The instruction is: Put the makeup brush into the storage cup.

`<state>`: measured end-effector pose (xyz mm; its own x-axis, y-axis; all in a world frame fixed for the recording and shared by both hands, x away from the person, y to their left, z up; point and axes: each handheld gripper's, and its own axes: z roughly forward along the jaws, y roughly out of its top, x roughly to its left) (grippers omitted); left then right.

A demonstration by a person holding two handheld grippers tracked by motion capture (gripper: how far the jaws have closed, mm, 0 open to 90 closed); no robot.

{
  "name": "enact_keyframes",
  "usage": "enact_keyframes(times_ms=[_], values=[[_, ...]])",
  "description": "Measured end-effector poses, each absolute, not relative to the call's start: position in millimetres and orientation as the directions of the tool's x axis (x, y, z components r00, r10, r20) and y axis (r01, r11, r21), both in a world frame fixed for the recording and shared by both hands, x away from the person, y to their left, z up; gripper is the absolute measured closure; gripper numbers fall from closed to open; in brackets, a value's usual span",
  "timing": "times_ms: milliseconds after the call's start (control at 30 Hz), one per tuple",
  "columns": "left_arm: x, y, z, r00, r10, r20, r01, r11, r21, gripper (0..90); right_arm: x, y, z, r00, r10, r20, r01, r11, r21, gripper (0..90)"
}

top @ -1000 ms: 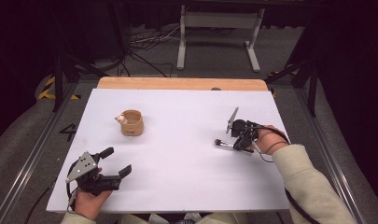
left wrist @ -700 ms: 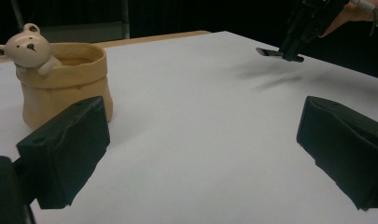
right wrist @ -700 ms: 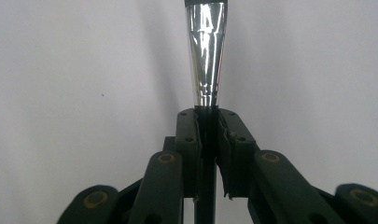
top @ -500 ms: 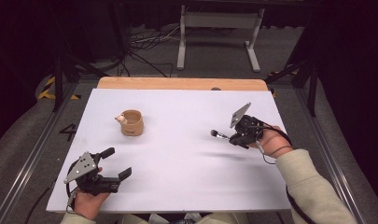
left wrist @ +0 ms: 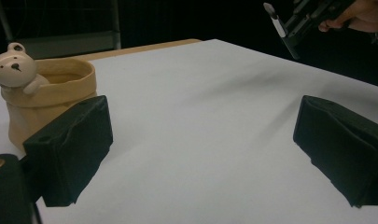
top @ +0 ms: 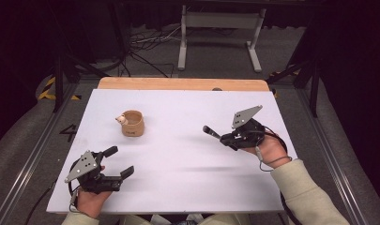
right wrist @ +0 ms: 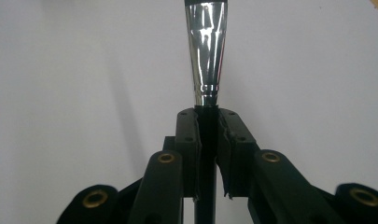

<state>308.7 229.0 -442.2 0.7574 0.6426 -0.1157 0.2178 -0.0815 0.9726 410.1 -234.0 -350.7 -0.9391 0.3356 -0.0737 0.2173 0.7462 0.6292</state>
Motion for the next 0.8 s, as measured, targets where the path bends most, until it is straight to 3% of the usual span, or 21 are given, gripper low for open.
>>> enact_keyframes(times_ms=[167, 500, 800], values=[[310.9, 226.7, -441.7, 0.761, 0.639, -0.11, 0.209, -0.081, 0.974, 5.4, 401.0, -229.3, -350.8, -0.942, 0.326, -0.083, 0.187, 0.711, 0.678, 79.5], [313.4, 218.5, -439.7, 0.767, 0.634, -0.094, 0.209, -0.109, 0.972, 5.3, 385.9, -222.5, -359.4, -0.935, 0.354, -0.014, 0.189, 0.53, 0.827, 79.4], [317.5, 211.3, -436.8, 0.779, 0.62, -0.092, 0.199, -0.106, 0.974, 5.4, 375.6, -213.3, -378.5, -0.94, 0.339, 0.032, 0.17, 0.386, 0.907, 79.3]])
